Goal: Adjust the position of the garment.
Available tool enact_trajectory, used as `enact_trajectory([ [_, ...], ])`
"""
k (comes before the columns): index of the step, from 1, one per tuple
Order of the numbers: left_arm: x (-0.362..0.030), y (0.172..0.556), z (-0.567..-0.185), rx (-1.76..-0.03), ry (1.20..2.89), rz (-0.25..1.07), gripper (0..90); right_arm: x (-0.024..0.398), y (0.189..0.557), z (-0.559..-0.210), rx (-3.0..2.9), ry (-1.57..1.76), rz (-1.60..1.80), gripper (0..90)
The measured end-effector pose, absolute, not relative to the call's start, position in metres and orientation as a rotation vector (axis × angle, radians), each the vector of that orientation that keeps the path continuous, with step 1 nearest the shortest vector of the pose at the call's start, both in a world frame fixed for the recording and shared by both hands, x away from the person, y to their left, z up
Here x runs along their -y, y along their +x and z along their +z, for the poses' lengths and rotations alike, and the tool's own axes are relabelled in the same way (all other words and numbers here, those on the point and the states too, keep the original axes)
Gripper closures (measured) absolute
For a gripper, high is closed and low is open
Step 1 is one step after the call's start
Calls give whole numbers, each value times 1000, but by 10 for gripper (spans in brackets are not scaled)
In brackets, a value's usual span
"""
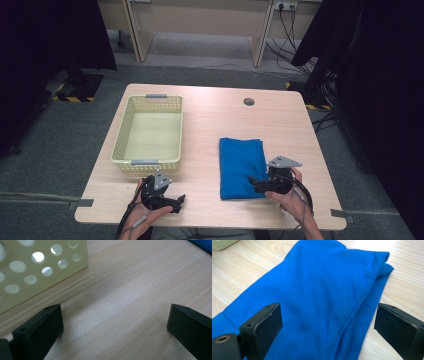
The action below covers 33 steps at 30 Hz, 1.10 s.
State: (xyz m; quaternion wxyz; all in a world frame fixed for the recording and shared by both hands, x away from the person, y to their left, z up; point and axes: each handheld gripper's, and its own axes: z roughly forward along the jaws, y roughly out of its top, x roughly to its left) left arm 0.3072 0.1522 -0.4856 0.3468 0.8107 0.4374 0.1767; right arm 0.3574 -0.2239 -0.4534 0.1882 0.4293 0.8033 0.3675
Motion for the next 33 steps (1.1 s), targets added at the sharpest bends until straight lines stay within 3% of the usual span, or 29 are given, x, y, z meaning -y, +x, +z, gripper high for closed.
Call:
enact_trajectory([
  [14,-152,307,-486,-1135,2103,459,0,197,376,-475,-2328,1214,938,83],
  [33,-152,307,-486,-1140,2102,461,0,165,400,-476,-2306,1266,930,83],
])
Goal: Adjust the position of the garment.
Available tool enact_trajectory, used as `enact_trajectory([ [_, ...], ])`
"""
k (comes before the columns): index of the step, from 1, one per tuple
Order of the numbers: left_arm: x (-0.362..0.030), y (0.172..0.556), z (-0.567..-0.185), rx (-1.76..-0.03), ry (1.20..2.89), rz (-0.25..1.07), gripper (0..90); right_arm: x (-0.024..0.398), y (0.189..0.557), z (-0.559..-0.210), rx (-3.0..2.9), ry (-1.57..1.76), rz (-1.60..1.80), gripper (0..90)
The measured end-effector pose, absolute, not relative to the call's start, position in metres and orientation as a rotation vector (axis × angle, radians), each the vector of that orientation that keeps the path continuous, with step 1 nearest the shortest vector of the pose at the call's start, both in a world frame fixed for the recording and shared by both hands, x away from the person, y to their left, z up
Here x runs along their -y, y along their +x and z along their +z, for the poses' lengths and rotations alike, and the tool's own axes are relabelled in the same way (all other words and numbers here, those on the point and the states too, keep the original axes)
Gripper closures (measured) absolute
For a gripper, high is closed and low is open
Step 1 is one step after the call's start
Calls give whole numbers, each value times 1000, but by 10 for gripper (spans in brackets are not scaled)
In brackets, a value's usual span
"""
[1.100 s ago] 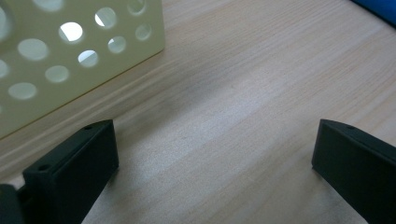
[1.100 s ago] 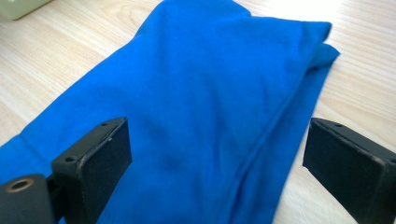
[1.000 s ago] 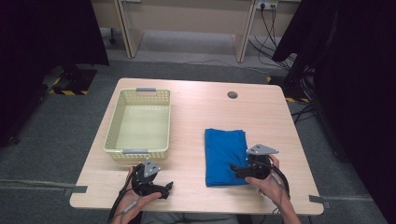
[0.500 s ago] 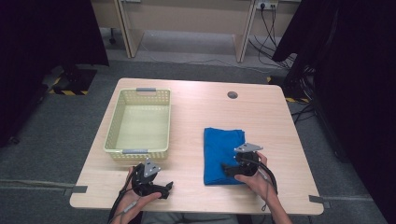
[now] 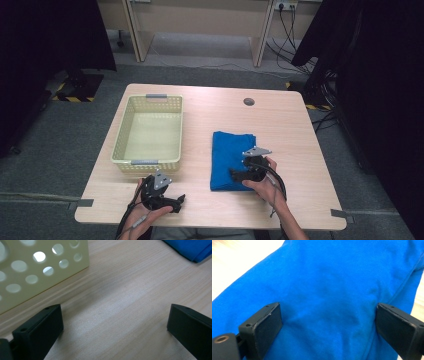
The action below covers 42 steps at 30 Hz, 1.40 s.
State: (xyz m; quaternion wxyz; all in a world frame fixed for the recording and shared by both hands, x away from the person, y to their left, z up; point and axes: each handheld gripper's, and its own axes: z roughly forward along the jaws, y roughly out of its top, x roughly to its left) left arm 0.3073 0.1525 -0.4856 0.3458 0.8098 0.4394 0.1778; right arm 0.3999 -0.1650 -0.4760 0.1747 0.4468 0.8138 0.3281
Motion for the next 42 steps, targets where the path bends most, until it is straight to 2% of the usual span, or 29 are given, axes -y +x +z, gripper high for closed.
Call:
enact_trajectory([
  [16,-153,307,-486,-1142,2101,462,0,175,387,-462,-2315,1233,1023,74],
  [42,-153,307,-486,-1142,2101,462,0,208,355,-465,-2320,1233,1023,72],
])
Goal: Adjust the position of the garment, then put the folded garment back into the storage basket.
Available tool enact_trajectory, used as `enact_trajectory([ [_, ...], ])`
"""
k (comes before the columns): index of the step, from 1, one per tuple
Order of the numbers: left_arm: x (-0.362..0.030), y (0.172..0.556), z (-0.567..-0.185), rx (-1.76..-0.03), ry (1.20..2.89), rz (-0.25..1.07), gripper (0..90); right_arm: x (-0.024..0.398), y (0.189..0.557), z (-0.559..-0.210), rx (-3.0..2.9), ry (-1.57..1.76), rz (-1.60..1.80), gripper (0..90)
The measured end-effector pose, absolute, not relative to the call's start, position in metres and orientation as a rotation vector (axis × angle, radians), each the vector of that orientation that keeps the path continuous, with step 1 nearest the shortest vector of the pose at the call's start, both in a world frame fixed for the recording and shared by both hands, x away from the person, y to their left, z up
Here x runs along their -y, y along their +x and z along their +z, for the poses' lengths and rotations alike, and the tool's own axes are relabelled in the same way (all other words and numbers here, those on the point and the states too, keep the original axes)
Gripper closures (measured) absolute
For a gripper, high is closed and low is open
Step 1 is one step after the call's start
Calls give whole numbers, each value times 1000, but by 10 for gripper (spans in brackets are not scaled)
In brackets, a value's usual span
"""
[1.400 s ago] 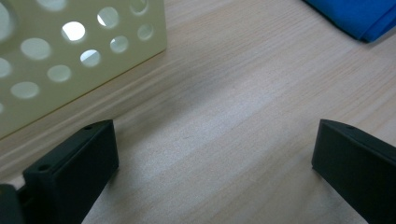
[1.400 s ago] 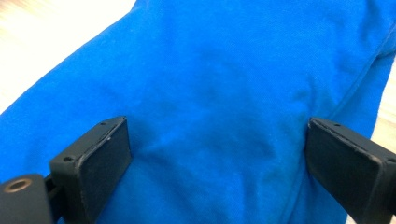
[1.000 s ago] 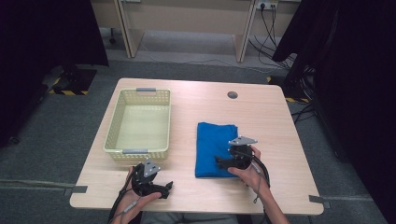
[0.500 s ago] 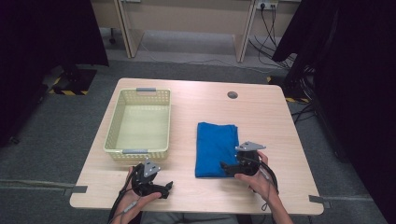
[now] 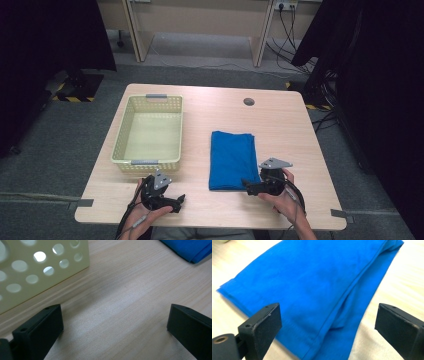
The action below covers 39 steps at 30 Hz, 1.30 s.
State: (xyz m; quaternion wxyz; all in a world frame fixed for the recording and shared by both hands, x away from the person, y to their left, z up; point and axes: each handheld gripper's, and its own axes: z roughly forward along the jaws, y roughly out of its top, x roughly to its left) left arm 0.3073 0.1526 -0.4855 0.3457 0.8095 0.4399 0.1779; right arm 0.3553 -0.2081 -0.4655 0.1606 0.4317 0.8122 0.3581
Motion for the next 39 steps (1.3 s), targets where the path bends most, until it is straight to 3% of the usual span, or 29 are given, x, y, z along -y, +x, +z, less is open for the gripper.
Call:
enact_trajectory([
  [39,-153,307,-486,-1142,2101,462,0,235,315,-473,-2305,1264,1012,77],
])
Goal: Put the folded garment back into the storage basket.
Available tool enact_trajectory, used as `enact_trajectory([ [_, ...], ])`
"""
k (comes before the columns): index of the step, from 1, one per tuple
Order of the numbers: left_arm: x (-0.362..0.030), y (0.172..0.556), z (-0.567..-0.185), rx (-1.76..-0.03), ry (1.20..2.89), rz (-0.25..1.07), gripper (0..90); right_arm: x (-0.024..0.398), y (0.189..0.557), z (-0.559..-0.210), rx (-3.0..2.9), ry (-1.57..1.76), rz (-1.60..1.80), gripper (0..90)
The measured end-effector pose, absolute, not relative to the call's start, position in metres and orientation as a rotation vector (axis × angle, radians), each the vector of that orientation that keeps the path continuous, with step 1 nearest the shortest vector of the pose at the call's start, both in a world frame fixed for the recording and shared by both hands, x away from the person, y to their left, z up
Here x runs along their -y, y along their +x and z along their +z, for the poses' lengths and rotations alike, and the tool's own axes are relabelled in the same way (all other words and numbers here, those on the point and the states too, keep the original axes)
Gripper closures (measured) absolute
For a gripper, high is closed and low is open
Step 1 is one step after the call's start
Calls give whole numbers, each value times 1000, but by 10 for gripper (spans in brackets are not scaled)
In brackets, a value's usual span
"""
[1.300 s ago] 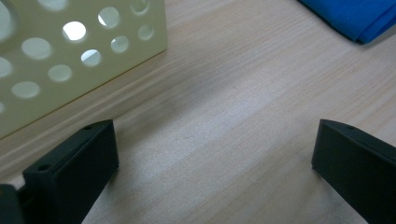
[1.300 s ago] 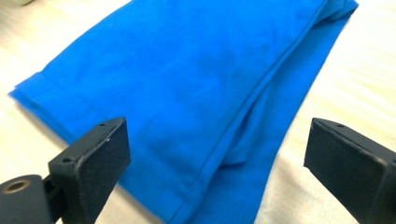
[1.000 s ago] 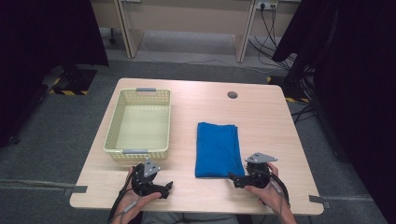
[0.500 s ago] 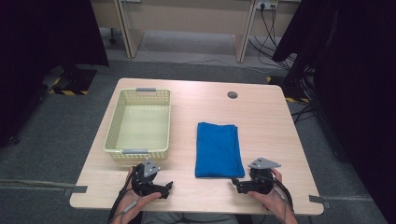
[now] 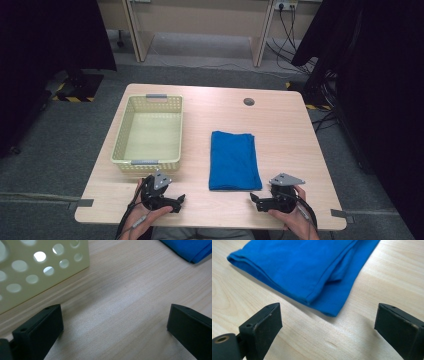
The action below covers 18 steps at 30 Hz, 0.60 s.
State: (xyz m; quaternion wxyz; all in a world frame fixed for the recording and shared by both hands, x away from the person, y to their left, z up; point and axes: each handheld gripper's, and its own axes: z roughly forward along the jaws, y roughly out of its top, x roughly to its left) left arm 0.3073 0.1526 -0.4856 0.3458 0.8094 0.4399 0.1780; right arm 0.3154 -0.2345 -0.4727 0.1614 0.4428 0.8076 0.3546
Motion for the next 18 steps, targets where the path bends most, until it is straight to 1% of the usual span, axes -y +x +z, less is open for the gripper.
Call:
enact_trajectory([
  [12,-153,307,-486,-1142,2101,462,0,234,319,-468,-2299,1272,1044,71],
  [18,-153,307,-486,-1143,2101,463,0,230,326,-466,-2324,1249,1063,37],
])
